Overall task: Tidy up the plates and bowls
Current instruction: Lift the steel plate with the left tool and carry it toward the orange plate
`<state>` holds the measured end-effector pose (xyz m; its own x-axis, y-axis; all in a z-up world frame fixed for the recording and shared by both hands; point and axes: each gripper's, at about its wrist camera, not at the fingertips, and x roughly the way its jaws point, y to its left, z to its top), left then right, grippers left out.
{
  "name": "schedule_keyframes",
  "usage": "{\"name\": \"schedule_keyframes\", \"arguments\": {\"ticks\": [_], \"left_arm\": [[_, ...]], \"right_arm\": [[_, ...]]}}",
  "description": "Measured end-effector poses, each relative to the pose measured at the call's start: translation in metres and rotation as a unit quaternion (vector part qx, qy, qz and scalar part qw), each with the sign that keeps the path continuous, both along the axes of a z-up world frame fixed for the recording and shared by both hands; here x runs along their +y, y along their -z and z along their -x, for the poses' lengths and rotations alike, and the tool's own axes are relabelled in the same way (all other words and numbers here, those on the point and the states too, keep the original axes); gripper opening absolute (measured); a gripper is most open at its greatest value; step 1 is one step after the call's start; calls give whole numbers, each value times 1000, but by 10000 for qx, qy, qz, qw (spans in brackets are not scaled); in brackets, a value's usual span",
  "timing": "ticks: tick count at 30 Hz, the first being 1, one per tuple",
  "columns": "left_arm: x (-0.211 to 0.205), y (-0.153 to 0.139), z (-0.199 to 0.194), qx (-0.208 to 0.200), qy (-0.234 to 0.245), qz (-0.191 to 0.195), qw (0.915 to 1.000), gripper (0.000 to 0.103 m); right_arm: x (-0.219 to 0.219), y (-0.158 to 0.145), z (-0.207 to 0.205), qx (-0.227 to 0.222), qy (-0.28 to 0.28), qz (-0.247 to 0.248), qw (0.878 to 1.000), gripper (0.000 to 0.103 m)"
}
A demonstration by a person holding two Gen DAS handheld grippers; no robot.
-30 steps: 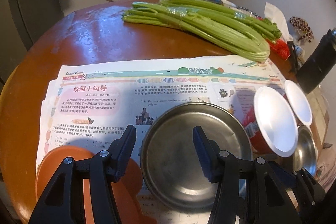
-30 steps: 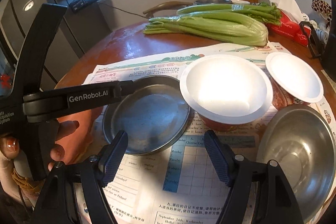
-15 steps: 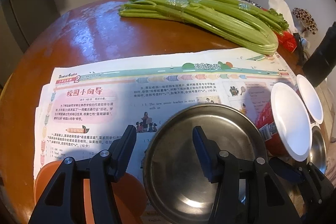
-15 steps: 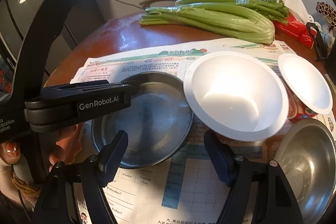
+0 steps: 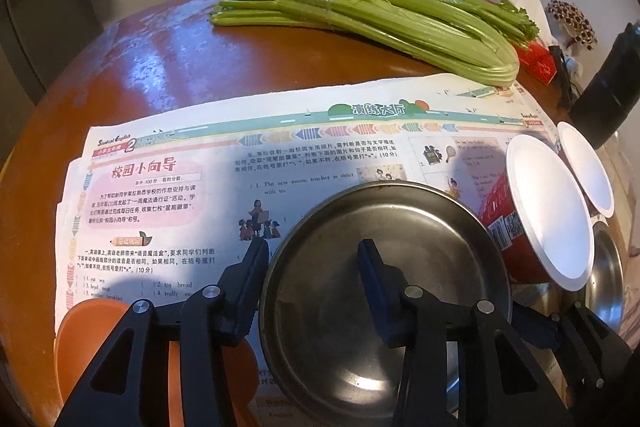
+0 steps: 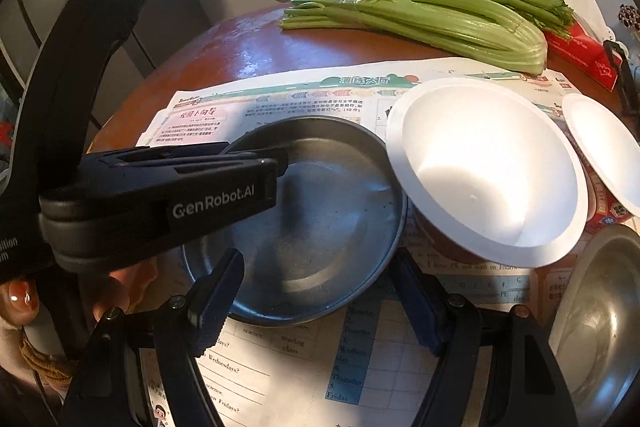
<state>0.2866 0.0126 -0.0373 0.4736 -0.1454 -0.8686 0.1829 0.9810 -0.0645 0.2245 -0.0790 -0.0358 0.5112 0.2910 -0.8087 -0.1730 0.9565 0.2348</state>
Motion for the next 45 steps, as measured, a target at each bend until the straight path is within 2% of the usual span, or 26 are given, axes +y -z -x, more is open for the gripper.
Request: {"name": "schedule_keyframes", "arguments": {"ticks": [11, 18, 45], "left_arm": [[-3, -8, 13, -3, 58, 76, 10000, 48], [-2, -16, 25, -75, 13, 109, 9999, 48], [19, -74, 78, -728, -107, 260, 9970, 48]], "right_arm": [[-9, -4, 8, -7, 4, -99, 10000, 75], [-10, -16, 20, -204, -60, -99, 9997, 76], [-2, -64, 65, -838, -222, -179, 9961, 76]]}}
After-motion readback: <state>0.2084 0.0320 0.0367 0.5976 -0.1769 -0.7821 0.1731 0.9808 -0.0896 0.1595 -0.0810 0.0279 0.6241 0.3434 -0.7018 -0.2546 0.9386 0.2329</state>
